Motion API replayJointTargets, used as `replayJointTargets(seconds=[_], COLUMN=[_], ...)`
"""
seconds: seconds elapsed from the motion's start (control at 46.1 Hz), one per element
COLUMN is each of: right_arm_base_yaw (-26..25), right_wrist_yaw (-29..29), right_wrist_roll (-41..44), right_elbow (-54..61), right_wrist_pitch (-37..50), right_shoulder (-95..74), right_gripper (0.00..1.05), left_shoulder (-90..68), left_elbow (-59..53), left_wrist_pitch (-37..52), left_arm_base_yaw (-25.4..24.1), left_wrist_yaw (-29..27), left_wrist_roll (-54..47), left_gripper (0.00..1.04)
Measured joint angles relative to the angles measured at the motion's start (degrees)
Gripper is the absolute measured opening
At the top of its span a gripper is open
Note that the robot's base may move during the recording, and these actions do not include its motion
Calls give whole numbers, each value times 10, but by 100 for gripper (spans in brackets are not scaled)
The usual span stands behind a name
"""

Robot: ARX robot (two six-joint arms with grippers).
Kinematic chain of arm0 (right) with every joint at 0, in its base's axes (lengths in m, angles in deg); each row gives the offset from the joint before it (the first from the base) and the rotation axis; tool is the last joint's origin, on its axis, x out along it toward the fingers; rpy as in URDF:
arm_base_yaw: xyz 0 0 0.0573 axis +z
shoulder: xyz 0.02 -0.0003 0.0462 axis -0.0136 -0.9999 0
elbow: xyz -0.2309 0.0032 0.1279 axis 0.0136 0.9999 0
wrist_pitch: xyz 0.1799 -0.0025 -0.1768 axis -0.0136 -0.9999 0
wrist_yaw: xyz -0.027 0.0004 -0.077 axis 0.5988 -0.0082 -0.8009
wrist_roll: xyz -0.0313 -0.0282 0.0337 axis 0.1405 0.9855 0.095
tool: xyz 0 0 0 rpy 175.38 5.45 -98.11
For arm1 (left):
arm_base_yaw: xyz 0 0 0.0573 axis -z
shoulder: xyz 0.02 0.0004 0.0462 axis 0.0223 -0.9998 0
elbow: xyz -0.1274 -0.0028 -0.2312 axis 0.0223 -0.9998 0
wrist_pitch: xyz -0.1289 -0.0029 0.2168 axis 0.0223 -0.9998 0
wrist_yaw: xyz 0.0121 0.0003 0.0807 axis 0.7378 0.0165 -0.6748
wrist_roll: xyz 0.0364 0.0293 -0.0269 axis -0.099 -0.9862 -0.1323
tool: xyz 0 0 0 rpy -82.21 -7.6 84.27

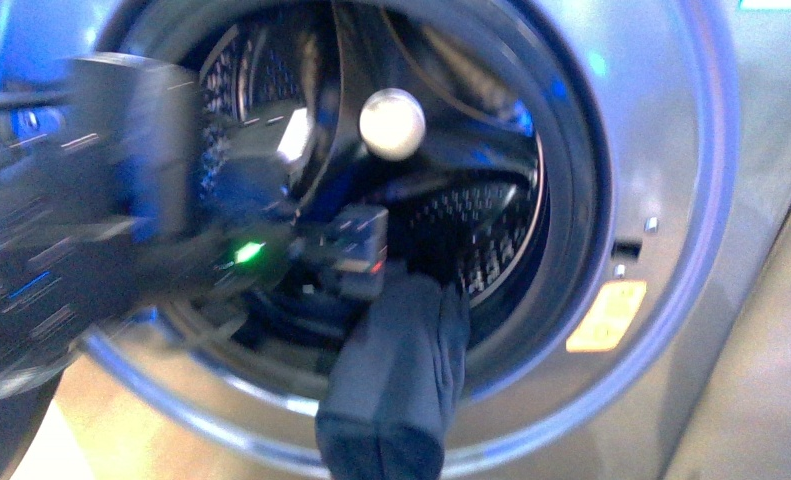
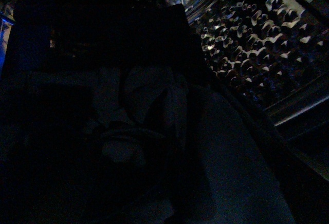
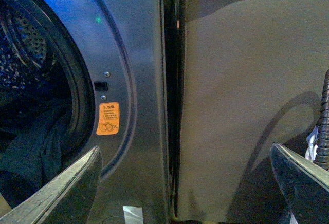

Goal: Collect clothes from washing machine

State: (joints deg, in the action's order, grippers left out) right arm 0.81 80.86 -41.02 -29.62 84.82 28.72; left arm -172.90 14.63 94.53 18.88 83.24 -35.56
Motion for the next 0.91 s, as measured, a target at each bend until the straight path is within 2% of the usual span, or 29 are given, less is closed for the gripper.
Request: replayJointTargets(seconds=[0.13,0.347,0.911], right_arm_base_yaw=[0,0,0], right_wrist_yaw=[0,0,0], right_wrist_roll=[0,0,0], right_elbow=[0,0,0], right_wrist_pitch=[0,0,0], right_shoulder=[0,0,0], right_gripper=[97,97,97], left_shoulder=[-43,-114,-211], left_elbow=[67,183,342], left_wrist_pitch=[-71,-155,-297], left_arm_base_yaw=[6,27,38], left_wrist_yaw=[-25,-35,-42], left_wrist_roll=[0,-2,10], left_gripper=[98,98,98])
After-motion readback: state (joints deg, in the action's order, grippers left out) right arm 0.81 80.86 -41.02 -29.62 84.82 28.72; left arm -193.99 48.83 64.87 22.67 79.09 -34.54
